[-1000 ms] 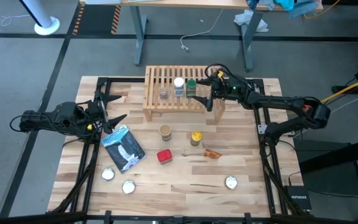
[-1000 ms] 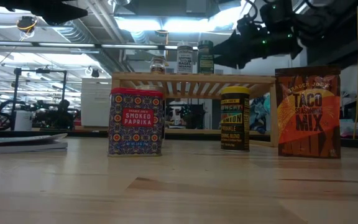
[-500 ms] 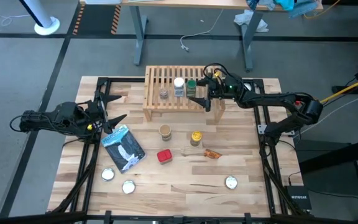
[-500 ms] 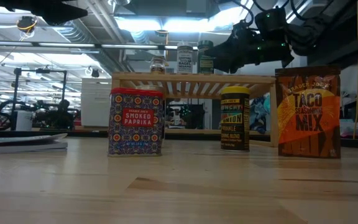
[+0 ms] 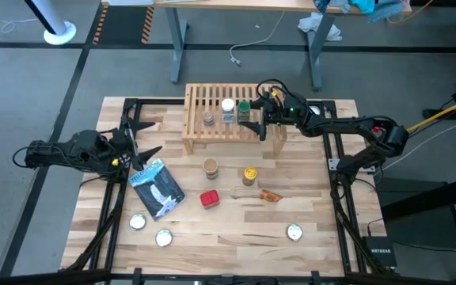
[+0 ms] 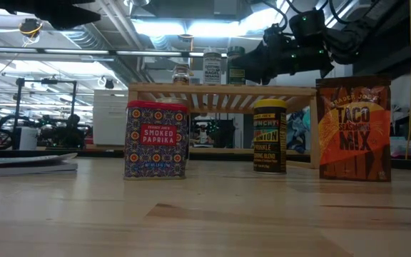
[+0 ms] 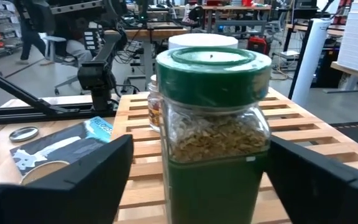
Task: Shelf spices
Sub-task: Remove the green seasoning bottle from the shelf
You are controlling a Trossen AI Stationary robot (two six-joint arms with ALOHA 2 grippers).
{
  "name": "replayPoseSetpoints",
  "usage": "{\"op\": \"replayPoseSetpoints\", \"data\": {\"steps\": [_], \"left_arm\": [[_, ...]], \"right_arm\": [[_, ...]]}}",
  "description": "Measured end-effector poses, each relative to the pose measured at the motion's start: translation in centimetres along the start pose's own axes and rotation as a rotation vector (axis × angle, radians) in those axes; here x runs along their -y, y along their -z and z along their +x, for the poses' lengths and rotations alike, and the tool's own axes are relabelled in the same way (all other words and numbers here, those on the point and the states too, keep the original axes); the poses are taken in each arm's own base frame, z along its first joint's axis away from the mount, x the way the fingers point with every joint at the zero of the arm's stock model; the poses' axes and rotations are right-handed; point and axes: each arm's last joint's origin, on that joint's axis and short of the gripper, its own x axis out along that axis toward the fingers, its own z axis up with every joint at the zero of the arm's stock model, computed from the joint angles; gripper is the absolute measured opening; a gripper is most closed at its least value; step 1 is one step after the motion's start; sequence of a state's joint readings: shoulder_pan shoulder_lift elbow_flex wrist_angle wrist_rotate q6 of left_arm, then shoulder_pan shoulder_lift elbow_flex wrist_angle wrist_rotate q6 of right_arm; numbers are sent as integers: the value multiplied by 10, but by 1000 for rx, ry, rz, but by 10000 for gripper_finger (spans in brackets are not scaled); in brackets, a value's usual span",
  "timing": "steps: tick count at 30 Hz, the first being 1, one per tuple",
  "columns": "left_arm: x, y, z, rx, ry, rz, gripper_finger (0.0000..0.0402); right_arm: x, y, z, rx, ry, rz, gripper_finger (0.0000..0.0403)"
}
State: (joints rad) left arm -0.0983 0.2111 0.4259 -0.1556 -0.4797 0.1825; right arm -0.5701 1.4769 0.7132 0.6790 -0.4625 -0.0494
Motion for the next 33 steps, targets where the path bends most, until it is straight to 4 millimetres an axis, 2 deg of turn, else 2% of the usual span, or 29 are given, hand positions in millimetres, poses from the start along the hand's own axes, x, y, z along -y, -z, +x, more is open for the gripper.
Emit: {"op": "replayPoseSetpoints", "data": {"steps": [9, 14, 20, 25, 33], "left_arm": [[1, 8, 0, -72, 13, 38, 400], [2, 15, -1, -141, 26, 74, 400], [3, 25, -3, -242, 45, 128, 400], [3, 25, -3, -238, 44, 125, 400], [3, 25, -3, -239, 45, 126, 400]], "right_arm": [[0, 0, 0, 0, 1, 0, 250], [0, 0, 0, 0, 1, 0, 219], [0, 0, 0, 0, 1, -1, 224], [0, 0, 0, 0, 1, -7, 239], [0, 0, 0, 0, 1, -7, 221]]}}
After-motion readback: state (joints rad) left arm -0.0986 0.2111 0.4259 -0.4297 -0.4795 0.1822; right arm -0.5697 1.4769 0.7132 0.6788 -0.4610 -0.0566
